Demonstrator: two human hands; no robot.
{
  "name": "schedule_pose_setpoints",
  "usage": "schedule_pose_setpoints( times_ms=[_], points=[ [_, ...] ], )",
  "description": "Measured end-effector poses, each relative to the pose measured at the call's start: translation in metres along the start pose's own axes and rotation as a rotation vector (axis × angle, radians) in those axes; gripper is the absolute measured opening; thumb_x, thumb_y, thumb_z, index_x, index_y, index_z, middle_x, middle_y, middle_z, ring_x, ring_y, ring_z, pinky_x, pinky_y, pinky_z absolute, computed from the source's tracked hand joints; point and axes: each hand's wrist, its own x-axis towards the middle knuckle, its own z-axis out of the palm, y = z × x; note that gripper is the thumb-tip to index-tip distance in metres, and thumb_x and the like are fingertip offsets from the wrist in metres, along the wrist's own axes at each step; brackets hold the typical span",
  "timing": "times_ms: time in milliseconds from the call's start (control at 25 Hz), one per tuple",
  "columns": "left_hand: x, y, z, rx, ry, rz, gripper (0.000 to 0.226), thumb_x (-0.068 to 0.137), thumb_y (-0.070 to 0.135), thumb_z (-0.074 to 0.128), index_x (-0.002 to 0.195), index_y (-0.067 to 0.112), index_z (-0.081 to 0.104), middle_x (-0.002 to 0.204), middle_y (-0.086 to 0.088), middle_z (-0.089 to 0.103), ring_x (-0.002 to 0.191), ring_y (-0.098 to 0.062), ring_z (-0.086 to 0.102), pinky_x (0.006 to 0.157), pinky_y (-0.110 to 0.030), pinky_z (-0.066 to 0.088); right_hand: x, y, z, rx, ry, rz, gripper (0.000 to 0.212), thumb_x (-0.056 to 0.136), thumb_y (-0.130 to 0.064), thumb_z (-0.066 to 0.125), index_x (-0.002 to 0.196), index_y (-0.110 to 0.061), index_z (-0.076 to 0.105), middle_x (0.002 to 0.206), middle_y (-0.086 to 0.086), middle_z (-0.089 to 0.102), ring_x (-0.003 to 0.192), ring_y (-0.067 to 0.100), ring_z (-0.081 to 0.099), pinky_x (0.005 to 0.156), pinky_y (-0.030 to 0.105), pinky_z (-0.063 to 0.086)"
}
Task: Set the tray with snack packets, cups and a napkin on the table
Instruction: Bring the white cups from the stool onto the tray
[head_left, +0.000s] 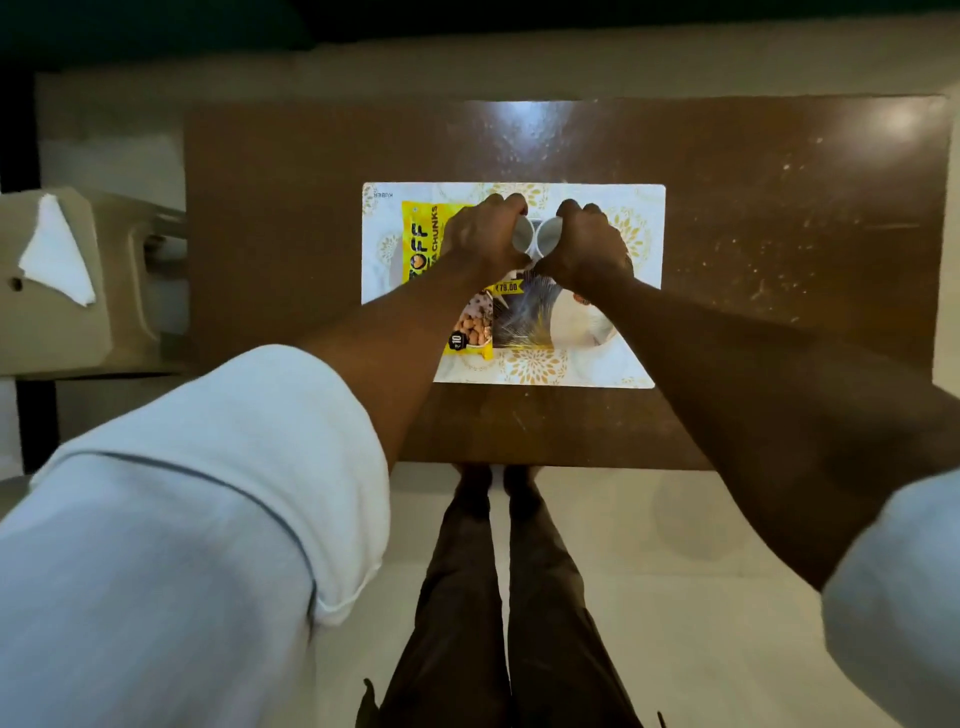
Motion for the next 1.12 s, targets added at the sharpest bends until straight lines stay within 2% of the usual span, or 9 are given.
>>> schedule_pose_setpoints(
  times_ms=[360, 520, 760, 920, 1040, 1120],
  points=[
    [0.004, -0.004, 0.016, -0.004, 0.041, -0.032, 0.067, 0.069, 0.045, 0.085, 0.125, 0.025, 0.056, 0.124, -0.006, 0.062, 0.11, -0.033, 0.064, 0.085, -0.042, 0.052, 0.004, 0.003, 0.01, -0.017, 0.05, -0.019, 0.069, 0.081, -0.042, 0.079, 0.135, -0.008, 0.052, 0.129, 0.02, 0.059, 0.114, 0.04, 0.063, 0.091, 0.044, 0.052],
    [0.008, -0.006, 0.018, 0.007, 0.058, -0.063, 0.068, 0.07, 0.043, 0.085, 0.128, 0.025, 0.055, 0.128, -0.004, 0.06, 0.12, -0.03, 0.057, 0.089, -0.043, 0.049, 0.008, 0.0, 0.009, -0.029, 0.039, -0.038, 0.071, 0.081, -0.039, 0.081, 0.137, -0.007, 0.051, 0.131, 0.021, 0.057, 0.117, 0.04, 0.061, 0.094, 0.045, 0.051],
    [0.009, -0.01, 0.011, 0.027, 0.0, -0.042, 0.075, 0.076, 0.04, 0.083, 0.138, 0.02, 0.047, 0.14, -0.007, 0.049, 0.133, -0.032, 0.04, 0.098, -0.048, 0.048, 0.009, 0.0, 0.002, -0.034, -0.035, -0.015, 0.09, 0.073, -0.058, 0.082, 0.141, -0.01, 0.046, 0.133, 0.019, 0.055, 0.12, 0.043, 0.06, 0.095, 0.051, 0.052],
    [-0.001, -0.016, -0.035, 0.015, 0.024, -0.035, 0.08, 0.075, 0.049, 0.082, 0.137, 0.015, 0.046, 0.143, -0.009, 0.048, 0.135, -0.033, 0.041, 0.103, -0.046, 0.044, -0.001, -0.018, -0.04, -0.07, -0.019, -0.03, 0.089, 0.079, -0.061, 0.072, 0.148, -0.014, 0.043, 0.146, 0.017, 0.05, 0.132, 0.043, 0.05, 0.104, 0.053, 0.048],
    [-0.015, -0.017, -0.098, -0.01, 0.075, -0.062, 0.081, 0.08, 0.051, 0.076, 0.143, 0.013, 0.042, 0.15, -0.011, 0.043, 0.142, -0.032, 0.036, 0.113, -0.046, 0.036, -0.005, -0.055, -0.095, -0.113, 0.058, -0.098, 0.087, 0.078, -0.061, 0.071, 0.146, -0.014, 0.046, 0.143, 0.017, 0.053, 0.129, 0.043, 0.052, 0.101, 0.052, 0.05],
    [-0.04, -0.025, -0.152, -0.008, 0.161, -0.089, 0.075, 0.087, 0.051, 0.069, 0.145, 0.013, 0.041, 0.151, -0.011, 0.042, 0.142, -0.032, 0.036, 0.111, -0.048, 0.038, -0.014, -0.093, -0.148, -0.133, 0.104, -0.152, 0.084, 0.08, -0.058, 0.073, 0.146, -0.014, 0.046, 0.144, 0.017, 0.052, 0.128, 0.042, 0.052, 0.103, 0.051, 0.049]
  ],
)
